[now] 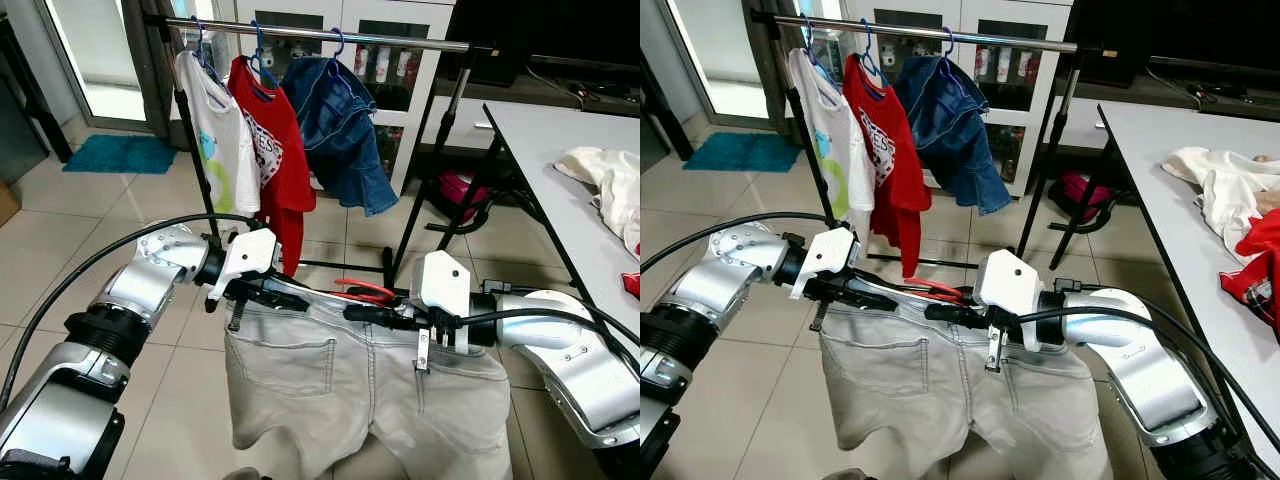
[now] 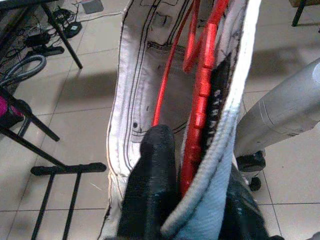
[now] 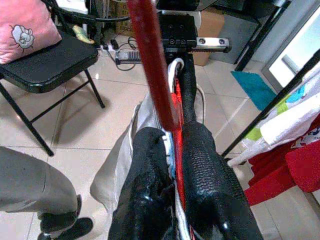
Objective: Hang hanger
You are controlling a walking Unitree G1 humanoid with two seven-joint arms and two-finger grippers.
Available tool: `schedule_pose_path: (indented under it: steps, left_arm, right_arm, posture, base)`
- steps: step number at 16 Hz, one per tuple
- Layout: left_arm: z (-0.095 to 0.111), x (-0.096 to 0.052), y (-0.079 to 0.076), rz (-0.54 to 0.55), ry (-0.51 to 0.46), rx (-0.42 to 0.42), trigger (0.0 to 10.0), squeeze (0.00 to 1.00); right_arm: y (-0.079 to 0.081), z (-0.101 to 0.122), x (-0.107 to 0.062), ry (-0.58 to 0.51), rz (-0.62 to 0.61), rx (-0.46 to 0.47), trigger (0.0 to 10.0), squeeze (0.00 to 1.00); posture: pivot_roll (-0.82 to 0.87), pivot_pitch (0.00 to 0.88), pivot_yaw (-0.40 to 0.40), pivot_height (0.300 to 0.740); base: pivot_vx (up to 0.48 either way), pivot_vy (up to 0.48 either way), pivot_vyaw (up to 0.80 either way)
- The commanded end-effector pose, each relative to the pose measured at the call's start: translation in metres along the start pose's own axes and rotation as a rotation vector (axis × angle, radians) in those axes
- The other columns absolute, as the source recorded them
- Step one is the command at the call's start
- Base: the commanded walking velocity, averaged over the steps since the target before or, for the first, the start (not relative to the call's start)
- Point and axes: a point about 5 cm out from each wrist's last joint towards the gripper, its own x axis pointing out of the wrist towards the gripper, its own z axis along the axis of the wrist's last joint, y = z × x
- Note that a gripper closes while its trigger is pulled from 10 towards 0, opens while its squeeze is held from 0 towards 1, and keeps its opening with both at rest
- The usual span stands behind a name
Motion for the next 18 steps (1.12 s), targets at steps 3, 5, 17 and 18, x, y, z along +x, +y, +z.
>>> schedule_pose_path:
  steps: [3,5,17,18]
  left_arm:
    - [0.006,0.0,0.004,0.011,-0.026,0.016,0.0,0.0]
    - [0.005,0.0,0.004,0.013,-0.029,0.014,0.0,0.0]
    - [-0.001,-0.01,-0.009,0.026,-0.059,-0.037,0.0,0.0]
    - [-0.001,-0.01,-0.009,0.027,-0.062,-0.039,0.0,0.0]
  right_arm:
    - [-0.006,0.018,0.002,-0.069,0.004,-0.068,10.0,0.0]
    - [-0.005,0.017,0.001,-0.069,0.022,-0.023,10.0,0.15]
    - [-0.031,0.024,-0.025,-0.226,-0.108,0.205,10.0,0.69]
    - [-0.031,0.025,-0.026,-0.232,-0.1,0.216,10.0,0.05]
  posture:
    - [-0.1,0.0,-0.036,0.74]
    - [-0.1,0.0,-0.037,0.74]
    - [-0.1,0.0,-0.042,0.74]
    - [-0.1,0.0,-0.043,0.74]
  base:
    - [0.0,0.0,0.0]
    - [0.0,0.0,0.0]
    - [0.0,0.0,0.0]
    - [0.0,0.0,0.0]
